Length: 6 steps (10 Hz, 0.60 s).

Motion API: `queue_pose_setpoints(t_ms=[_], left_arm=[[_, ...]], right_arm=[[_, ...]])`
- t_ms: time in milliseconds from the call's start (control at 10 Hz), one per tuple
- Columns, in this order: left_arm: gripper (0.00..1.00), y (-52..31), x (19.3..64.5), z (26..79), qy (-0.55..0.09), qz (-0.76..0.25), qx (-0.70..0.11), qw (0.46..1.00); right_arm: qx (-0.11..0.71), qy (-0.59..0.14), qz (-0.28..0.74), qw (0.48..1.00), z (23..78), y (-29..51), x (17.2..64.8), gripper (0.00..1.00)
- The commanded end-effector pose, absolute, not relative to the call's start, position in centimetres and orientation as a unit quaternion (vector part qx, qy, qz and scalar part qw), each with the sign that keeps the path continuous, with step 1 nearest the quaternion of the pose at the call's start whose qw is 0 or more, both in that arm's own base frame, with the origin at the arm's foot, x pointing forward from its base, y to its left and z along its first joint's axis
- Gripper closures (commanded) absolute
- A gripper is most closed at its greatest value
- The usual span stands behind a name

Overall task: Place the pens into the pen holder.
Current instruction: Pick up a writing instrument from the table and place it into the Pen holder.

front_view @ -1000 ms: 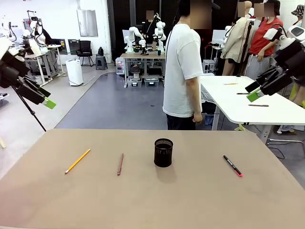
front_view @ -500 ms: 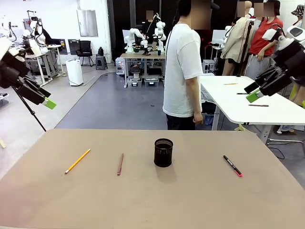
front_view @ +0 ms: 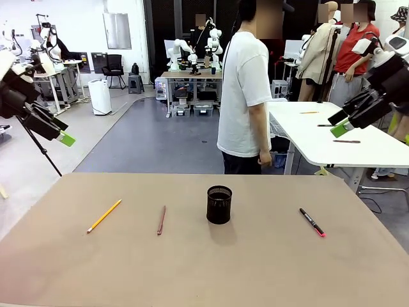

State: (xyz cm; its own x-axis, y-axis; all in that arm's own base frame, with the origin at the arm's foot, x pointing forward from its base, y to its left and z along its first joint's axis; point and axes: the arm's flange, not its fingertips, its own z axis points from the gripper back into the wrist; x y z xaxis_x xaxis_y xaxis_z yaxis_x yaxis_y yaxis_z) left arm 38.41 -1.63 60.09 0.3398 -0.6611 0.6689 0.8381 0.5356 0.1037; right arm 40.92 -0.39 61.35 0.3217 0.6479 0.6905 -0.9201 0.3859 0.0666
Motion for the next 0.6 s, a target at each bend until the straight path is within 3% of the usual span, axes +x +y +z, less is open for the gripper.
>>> queue_pose_setpoints(t_ms=[0,500], left_arm=[[0.0,-1.58,38.48,60.04,-0.338,-0.464,-0.129,0.808],[0.0,-1.58,38.48,60.04,-0.338,-0.464,-0.129,0.808]], right_arm=[[0.25,-0.301,0.491,0.779,62.29,-1.43,41.2,0.0],[0.237,-0.315,0.481,0.783,62.19,-2.42,42.07,0.0]])
